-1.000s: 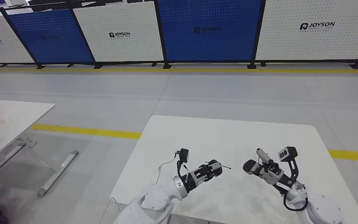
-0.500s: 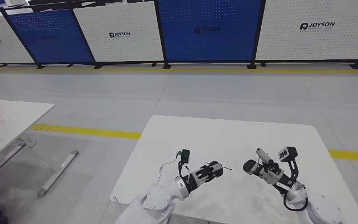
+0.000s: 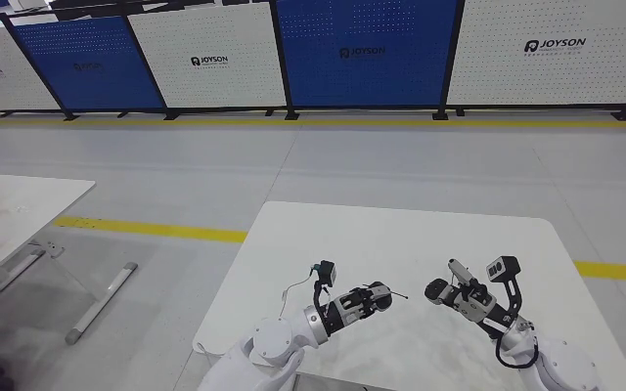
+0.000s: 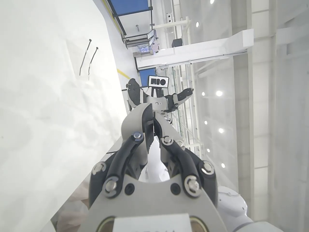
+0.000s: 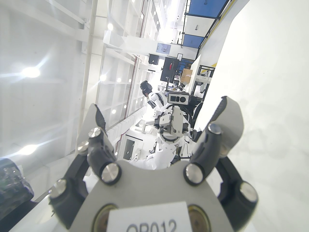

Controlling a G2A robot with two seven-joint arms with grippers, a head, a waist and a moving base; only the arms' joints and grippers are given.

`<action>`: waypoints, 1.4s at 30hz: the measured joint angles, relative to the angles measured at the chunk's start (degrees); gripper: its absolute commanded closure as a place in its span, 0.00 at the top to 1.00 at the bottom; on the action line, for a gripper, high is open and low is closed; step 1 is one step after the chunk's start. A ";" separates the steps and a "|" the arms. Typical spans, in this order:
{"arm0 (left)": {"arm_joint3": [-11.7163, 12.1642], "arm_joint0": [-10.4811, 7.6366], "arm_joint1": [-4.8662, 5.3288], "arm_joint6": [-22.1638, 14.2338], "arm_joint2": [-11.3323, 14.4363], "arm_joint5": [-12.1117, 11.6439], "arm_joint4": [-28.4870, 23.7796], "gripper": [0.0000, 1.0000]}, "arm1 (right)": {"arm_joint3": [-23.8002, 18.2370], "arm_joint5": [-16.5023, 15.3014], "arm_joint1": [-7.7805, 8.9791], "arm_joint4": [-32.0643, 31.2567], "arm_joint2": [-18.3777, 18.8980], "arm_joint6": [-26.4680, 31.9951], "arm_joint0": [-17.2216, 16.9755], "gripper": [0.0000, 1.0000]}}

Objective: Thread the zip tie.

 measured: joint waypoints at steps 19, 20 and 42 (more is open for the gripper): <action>0.00 0.00 0.00 0.00 0.00 0.00 0.00 0.00 | -3.33 11.83 3.34 -17.66 10.25 13.44 5.89 1.00; 0.00 0.00 0.00 0.00 0.00 0.00 0.00 0.00 | -2.75 11.76 3.40 -17.78 10.23 14.64 6.51 1.00; 0.00 0.00 0.00 0.00 0.00 0.00 0.00 0.00 | -7.22 19.12 5.94 -38.35 13.10 23.32 10.71 1.00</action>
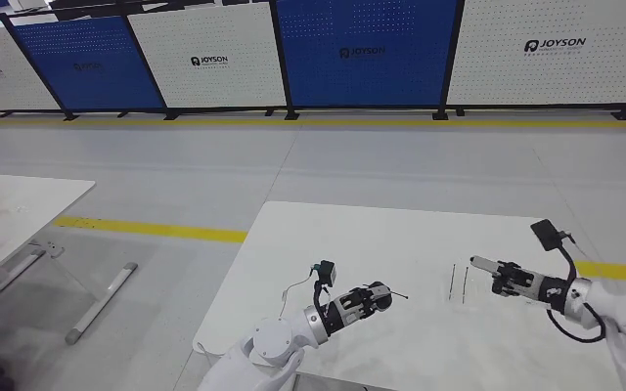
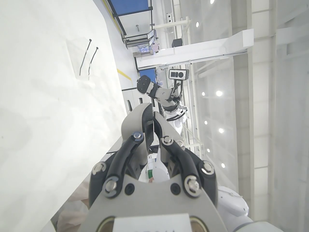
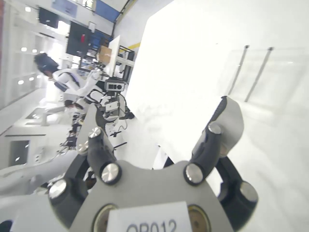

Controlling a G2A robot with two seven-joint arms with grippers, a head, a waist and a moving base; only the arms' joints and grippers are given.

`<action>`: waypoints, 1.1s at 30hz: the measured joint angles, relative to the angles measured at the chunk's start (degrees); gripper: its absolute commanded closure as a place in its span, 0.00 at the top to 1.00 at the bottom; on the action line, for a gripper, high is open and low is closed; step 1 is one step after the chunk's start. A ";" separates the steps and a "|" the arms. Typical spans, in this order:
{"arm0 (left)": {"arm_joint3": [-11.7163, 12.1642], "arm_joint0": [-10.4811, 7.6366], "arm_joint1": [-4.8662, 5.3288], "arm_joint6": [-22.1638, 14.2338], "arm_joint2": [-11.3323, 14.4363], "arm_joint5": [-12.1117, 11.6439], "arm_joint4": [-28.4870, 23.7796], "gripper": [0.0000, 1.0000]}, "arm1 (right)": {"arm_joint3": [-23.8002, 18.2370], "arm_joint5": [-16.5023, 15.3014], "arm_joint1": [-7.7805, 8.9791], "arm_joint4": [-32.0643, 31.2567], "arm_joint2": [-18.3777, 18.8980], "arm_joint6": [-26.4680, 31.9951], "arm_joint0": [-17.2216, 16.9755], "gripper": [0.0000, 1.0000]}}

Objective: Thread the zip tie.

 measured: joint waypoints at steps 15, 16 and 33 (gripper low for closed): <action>0.00 0.00 0.00 0.00 0.00 0.00 0.00 0.00 | 10.15 3.93 -0.81 -9.24 -13.00 6.95 13.36 1.00; 0.00 0.00 0.00 0.00 0.00 0.00 0.00 0.00 | 10.12 3.93 -0.81 -9.22 -12.96 6.93 13.34 1.00; 0.00 0.00 0.00 0.00 0.00 0.00 0.00 0.00 | 9.73 3.54 -0.82 -10.29 -13.63 5.79 12.91 1.00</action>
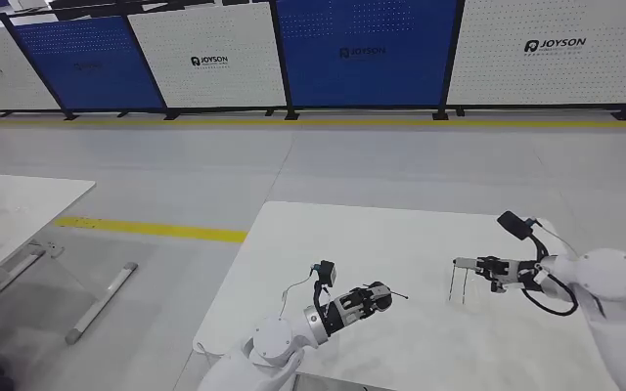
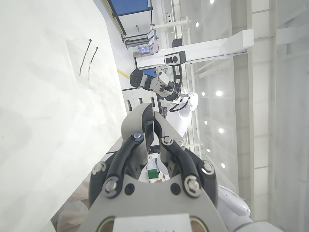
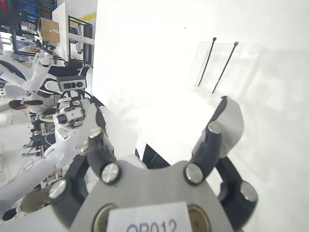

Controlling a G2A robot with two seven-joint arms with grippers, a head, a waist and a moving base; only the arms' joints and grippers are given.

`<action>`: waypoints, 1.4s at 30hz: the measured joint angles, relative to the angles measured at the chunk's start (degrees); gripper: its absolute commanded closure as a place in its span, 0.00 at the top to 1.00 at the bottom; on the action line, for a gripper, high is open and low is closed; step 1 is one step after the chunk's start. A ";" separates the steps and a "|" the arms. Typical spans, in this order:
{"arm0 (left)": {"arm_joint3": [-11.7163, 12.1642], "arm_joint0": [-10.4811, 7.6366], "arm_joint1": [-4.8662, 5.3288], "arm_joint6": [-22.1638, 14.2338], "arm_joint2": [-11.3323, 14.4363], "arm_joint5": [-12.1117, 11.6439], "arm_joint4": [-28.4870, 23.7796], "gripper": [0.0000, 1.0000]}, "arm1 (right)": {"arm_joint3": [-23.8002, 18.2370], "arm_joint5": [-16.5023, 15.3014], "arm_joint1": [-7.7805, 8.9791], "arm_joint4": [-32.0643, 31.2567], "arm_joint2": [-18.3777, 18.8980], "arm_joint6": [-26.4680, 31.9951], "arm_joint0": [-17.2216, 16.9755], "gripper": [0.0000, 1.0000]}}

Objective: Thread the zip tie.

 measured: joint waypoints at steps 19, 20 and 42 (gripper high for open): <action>0.00 0.00 0.00 0.00 0.00 0.00 0.00 0.00 | 12.83 5.27 -2.93 -7.16 -13.15 2.81 12.63 1.00; 0.00 0.00 0.00 0.00 0.00 0.00 0.00 0.00 | 12.83 5.27 -2.93 -7.16 -13.15 2.81 12.63 1.00; 0.00 0.00 0.00 0.00 0.00 0.00 0.00 0.00 | 28.51 9.36 -8.55 -3.78 -24.21 1.18 21.63 1.00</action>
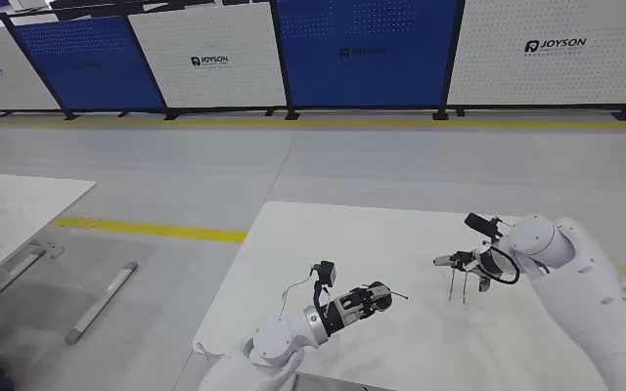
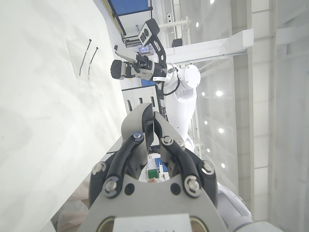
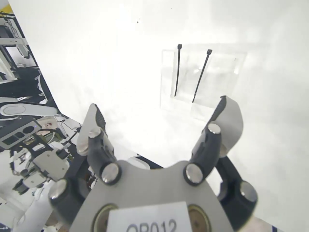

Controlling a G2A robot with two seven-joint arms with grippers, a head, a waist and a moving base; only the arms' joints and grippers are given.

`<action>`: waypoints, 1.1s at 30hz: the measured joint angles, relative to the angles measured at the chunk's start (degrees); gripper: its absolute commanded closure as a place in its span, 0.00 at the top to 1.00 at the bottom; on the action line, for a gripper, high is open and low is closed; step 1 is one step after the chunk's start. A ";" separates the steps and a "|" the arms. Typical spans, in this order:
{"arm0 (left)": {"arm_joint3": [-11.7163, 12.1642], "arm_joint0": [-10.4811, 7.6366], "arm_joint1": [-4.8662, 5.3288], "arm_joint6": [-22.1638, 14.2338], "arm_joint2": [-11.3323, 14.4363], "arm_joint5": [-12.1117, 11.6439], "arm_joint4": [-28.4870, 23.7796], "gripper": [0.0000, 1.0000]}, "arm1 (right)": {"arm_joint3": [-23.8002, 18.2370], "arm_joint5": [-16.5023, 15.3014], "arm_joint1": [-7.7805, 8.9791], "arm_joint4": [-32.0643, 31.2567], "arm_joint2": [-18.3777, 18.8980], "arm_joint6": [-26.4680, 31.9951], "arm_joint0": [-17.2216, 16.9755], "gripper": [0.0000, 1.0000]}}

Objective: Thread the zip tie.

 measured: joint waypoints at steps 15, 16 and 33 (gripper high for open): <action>0.00 0.00 0.00 0.00 0.00 0.00 0.00 0.00 | -2.16 -3.74 0.37 -1.93 0.08 -2.98 -2.04 1.00; 0.00 0.00 0.00 0.00 0.00 0.00 0.00 0.00 | -2.56 -4.27 0.42 -2.27 0.05 -3.39 -2.41 1.00; 0.00 0.00 0.00 0.00 0.00 0.00 0.00 0.00 | -16.56 -7.58 4.06 -5.75 7.91 -10.43 -13.82 1.00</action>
